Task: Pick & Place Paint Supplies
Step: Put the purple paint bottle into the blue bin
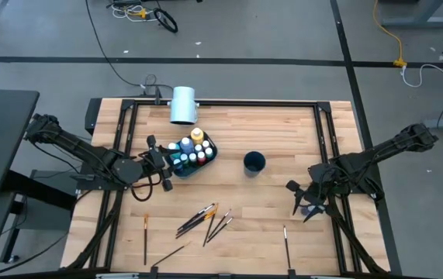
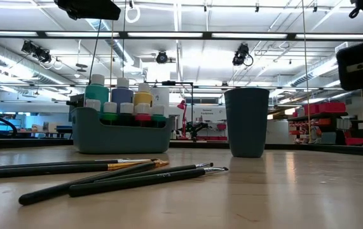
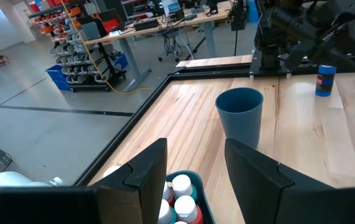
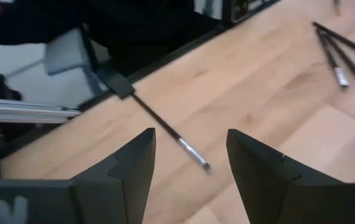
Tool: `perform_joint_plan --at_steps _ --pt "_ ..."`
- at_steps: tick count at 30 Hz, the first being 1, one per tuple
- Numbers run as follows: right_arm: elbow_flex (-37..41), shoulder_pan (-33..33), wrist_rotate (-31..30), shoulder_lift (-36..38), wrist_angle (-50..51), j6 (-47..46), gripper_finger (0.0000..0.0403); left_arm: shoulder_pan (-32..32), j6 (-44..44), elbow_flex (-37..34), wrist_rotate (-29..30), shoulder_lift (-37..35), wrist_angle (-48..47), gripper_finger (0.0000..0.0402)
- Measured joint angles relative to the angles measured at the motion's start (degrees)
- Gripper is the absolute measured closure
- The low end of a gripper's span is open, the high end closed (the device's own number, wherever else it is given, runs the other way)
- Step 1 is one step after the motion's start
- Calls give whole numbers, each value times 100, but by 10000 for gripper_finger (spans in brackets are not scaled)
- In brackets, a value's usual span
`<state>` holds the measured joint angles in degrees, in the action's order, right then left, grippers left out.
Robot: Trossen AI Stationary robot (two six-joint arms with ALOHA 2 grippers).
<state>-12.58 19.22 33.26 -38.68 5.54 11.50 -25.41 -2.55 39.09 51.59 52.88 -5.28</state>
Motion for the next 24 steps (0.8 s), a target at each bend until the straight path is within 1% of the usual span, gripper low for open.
perform_joint_plan --at_steps 4,6,11,13,15,19,24 --pt "0 2 521 0 67 -356 203 0 0 -2 0 1 0 231" --pt "0 2 644 0 181 -334 203 -1 0 -1 0 1 0 231" --pt "0 2 330 0 271 -266 203 0 0 0 -2 0 0 231" --pt "35 5 374 0 290 -81 203 -1 -1 0 -1 1 0 231" --pt "167 47 456 0 69 -32 203 0 -2 0 -2 0 -2 231" --pt "520 193 469 0 -566 -485 203 0 -2 -1 -2 0 -2 231" --pt "891 309 470 -2 -1052 -506 203 -2 0 0 0 1 -2 231"
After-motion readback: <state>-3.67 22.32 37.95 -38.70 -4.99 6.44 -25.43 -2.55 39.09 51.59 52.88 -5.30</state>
